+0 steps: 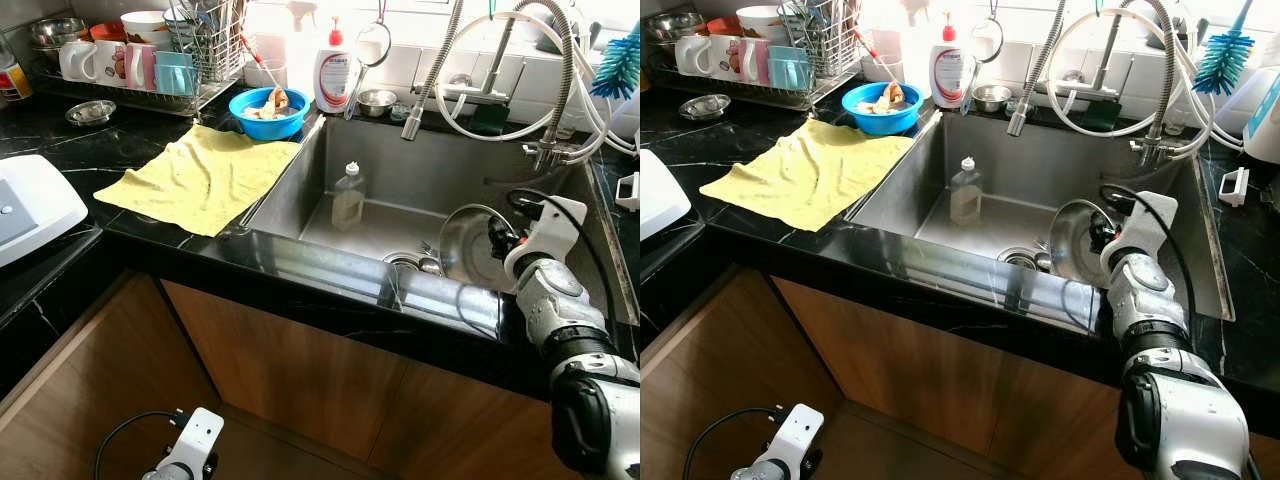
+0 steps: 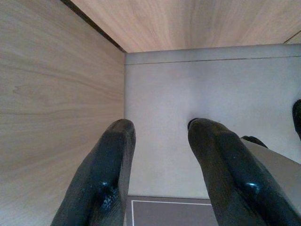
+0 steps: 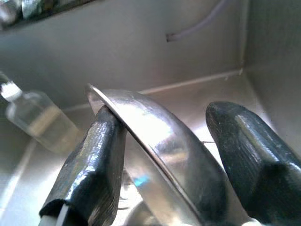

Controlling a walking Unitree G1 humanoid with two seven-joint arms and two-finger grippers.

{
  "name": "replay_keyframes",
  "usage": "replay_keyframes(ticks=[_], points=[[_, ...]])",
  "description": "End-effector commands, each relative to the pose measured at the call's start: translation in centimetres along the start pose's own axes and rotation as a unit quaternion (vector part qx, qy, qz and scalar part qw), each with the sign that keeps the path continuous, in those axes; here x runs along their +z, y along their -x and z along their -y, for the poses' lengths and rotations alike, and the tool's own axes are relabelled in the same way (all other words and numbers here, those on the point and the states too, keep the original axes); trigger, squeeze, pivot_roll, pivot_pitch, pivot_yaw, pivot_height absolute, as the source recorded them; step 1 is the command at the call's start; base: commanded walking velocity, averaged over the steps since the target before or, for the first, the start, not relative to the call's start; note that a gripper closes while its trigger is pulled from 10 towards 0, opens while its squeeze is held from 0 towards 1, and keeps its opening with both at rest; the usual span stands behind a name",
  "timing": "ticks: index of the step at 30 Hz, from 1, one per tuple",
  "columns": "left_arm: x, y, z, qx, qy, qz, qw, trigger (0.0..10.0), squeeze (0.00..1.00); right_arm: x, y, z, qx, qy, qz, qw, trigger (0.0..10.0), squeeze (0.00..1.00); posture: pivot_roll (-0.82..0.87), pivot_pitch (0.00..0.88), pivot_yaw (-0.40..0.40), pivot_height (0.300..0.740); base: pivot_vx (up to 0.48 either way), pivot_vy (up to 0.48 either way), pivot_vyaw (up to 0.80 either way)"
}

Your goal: Kitchen organization

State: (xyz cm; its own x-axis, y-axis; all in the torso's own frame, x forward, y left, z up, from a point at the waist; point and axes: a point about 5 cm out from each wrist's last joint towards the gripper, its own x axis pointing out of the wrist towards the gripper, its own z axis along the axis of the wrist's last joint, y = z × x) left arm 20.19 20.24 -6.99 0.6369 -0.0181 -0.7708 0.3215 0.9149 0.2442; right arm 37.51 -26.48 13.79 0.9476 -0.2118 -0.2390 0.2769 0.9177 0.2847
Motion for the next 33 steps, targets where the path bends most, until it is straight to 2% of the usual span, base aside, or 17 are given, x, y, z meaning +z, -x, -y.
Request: replay_keyframes(ticks=[1, 9, 10, 12, 16, 18, 22, 24, 26, 27, 28, 32, 33], points=[[-0.2, 0.1, -0.2, 0.001, -0.011, -0.003, 1.000, 10.0, 0.00, 0.2, -0.2, -0.6, 0.009, -0.034, -0.004, 0.999, 10.0, 0.00, -0.02, 0.000, 0.004, 0.740, 0.000, 0.000, 0.00], [-0.2, 0.1, -0.3, 0.001, -0.011, -0.003, 1.000, 10.0, 0.00, 0.0, -0.2, -1.5, 0.028, -0.044, -0.013, 0.999, 10.0, 0.00, -0.02, 0.000, 0.003, 0.740, 0.000, 0.000, 0.00], [-0.2, 0.1, -0.3, 0.001, -0.011, -0.003, 1.000, 10.0, 0.00, 0.0, -0.2, -1.8, 0.035, -0.096, -0.019, 0.995, 10.0, 0.00, -0.02, 0.000, 0.003, 0.740, 0.000, 0.000, 0.00], [-0.2, 0.1, -0.3, 0.001, -0.011, -0.003, 1.000, 10.0, 0.00, 0.0, -0.3, -1.9, 0.039, -0.133, -0.022, 0.990, 10.0, 0.00, -0.02, 0.000, 0.003, 0.740, 0.000, 0.000, 0.00], [-0.2, 0.1, -0.3, 0.001, -0.010, -0.003, 1.000, 10.0, 0.00, 0.4, -0.3, -1.8, 0.036, -0.254, -0.029, 0.966, 10.0, 0.00, -0.02, 0.000, 0.003, 0.740, 0.000, 0.000, 0.00], [-0.3, 0.1, -0.3, 0.001, -0.010, -0.003, 1.000, 10.0, 0.00, 0.4, -0.3, -1.8, 0.035, -0.269, -0.030, 0.962, 10.0, 0.00, -0.02, 0.000, 0.003, 0.740, 0.000, 0.000, 0.00], [-0.3, 0.1, -0.3, 0.002, -0.009, -0.004, 1.000, 10.0, 0.00, 0.4, -0.3, -1.8, 0.034, -0.234, -0.032, 0.971, 10.0, 0.00, -0.02, 0.000, 0.002, 0.740, 0.000, 0.000, 0.00], [-0.3, 0.1, -0.3, 0.002, -0.010, -0.004, 1.000, 10.0, 0.00, 0.6, -0.3, -1.6, 0.018, -0.117, -0.025, 0.993, 10.0, 0.00, -0.02, 0.000, 0.002, 0.740, 0.000, 0.000, 0.00], [-0.3, 0.1, -0.3, 0.002, -0.010, -0.005, 1.000, 10.0, 0.00, 0.9, -0.3, -1.5, 0.005, -0.005, -0.010, 1.000, 10.0, 0.00, -0.02, 0.000, 0.003, 0.740, 0.000, 0.000, 0.00], [-0.3, 0.1, -0.3, 0.002, -0.010, -0.005, 1.000, 10.0, 0.00, 0.9, -0.3, -1.5, 0.005, -0.005, -0.010, 1.000, 10.0, 0.00, -0.02, 0.000, 0.003, 0.740, 0.000, 0.000, 0.00], [-0.3, 0.1, -0.3, 0.003, -0.010, -0.005, 1.000, 10.0, 0.00, 1.9, -0.3, -2.0, 0.013, 0.043, 0.016, 0.999, 10.0, 0.00, -0.02, 0.000, 0.003, 0.740, 0.000, 0.000, 0.00], [-0.3, 0.1, -0.3, 0.003, -0.010, -0.005, 1.000, 10.0, 0.00, 2.8, -0.3, -2.4, 0.018, 0.069, 0.039, 0.997, 10.0, 0.00, -0.02, 0.000, 0.003, 0.740, 0.000, 0.000, 0.00], [-0.3, 0.1, -0.3, 0.003, -0.010, -0.005, 1.000, 10.0, 0.00, 3.3, -0.2, -2.7, 0.020, 0.092, 0.060, 0.994, 10.0, 0.00, -0.02, 0.000, 0.002, 0.740, 0.000, 0.000, 0.00]])
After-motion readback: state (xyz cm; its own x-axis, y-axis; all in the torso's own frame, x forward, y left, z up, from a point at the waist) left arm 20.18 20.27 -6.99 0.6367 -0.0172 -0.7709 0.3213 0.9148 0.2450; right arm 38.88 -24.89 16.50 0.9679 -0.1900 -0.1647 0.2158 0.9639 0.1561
